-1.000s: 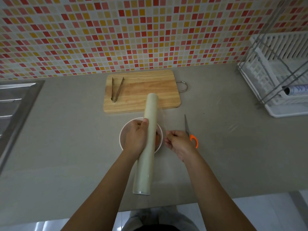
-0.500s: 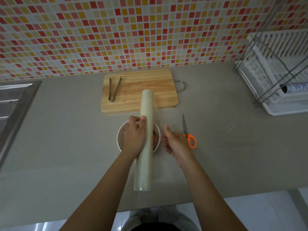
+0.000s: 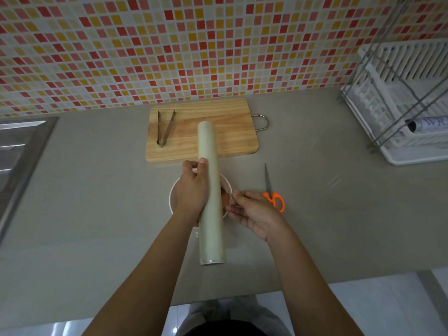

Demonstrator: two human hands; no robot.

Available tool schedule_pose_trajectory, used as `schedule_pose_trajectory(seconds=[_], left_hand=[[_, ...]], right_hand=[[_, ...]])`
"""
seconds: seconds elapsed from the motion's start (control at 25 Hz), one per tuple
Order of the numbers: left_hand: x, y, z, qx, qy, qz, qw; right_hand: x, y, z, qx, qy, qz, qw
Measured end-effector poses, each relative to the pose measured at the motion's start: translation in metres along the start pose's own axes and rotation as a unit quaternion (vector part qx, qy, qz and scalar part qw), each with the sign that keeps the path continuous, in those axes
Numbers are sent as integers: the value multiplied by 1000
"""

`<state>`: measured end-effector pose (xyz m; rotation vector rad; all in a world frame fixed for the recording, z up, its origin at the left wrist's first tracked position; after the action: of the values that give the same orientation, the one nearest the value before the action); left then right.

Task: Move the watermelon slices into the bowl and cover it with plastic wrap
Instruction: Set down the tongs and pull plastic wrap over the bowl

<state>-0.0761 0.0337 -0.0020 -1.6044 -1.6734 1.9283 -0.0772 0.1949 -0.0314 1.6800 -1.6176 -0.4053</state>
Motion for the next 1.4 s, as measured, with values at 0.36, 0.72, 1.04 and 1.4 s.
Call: schedule_pose_trajectory(seconds=[0.36, 0.72, 1.04, 1.4], left_hand=[[-3, -5, 7, 21, -9, -66, 998], [-5, -4, 12, 10, -3, -84, 996], [-4, -10, 17, 16, -11, -105, 994], [2, -2, 16, 4, -20, -74, 997]], right_hand=[[7, -1, -10, -25, 12, -116, 993], [0, 4, -14, -23, -5, -125, 992], [9, 4, -24, -82, 28, -144, 986], [6, -10, -27, -3, 56, -156, 986]])
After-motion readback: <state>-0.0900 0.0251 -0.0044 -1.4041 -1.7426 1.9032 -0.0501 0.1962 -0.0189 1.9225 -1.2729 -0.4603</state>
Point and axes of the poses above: each hand's wrist, its own z-axis towards the middle knuckle, its own x-axis out of the palm, y = z × x, the point moved 8 cm from there along z, towards the middle knuckle, and after that the axes turned 3 degrees about -y, right-handed, at the moved point
